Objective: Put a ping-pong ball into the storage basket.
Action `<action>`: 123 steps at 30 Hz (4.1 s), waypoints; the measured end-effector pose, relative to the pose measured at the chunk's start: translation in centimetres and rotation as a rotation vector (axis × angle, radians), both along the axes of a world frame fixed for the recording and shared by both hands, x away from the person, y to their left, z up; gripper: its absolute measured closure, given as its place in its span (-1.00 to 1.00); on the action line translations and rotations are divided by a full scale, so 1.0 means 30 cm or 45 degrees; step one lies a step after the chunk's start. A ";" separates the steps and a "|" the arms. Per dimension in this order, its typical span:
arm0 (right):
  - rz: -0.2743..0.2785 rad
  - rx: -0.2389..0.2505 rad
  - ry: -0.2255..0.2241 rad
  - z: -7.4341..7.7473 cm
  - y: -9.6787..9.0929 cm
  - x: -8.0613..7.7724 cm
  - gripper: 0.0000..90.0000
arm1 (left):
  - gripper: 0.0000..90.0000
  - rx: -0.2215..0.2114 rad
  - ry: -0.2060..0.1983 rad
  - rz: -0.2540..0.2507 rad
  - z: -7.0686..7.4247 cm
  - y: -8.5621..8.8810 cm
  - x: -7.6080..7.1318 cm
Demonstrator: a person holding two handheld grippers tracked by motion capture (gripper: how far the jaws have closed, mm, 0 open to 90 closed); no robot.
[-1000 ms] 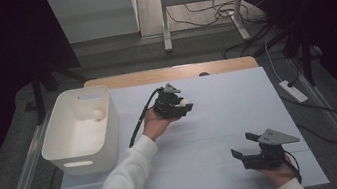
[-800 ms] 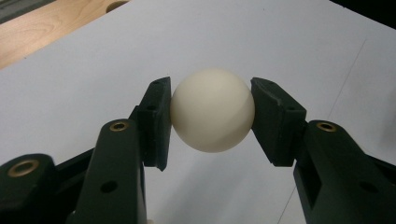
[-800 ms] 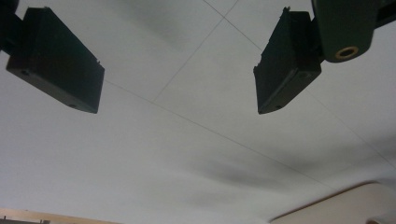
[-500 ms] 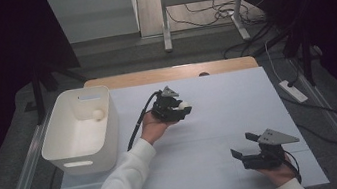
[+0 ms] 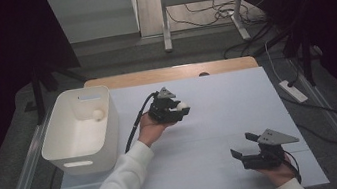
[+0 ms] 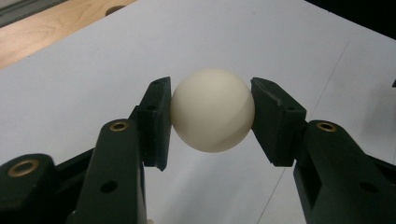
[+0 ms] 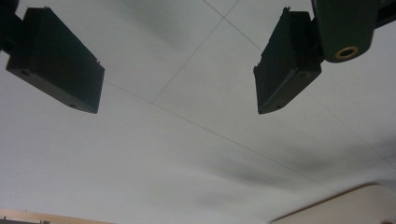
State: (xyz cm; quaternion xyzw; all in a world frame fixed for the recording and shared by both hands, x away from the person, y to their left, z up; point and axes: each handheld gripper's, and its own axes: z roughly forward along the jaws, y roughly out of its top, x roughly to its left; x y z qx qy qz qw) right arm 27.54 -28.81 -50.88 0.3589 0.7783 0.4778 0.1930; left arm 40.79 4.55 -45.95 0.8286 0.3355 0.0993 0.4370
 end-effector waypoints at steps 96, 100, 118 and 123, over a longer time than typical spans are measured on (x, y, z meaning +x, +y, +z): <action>-0.003 -0.005 0.002 -0.001 0.004 0.012 -0.65 | 0.14 -0.116 -0.226 0.231 0.273 0.305 -0.127; -0.001 -0.004 0.002 -0.001 0.006 0.012 -0.65 | 0.14 -0.121 -0.232 0.237 0.280 0.317 -0.132; -0.004 -0.008 0.003 -0.002 0.005 0.013 -0.65 | 0.14 -0.153 -0.246 0.283 0.298 0.380 -0.144; -0.004 -0.007 0.003 -0.002 0.005 0.013 -0.65 | 0.14 -0.154 -0.254 0.297 0.301 0.398 -0.150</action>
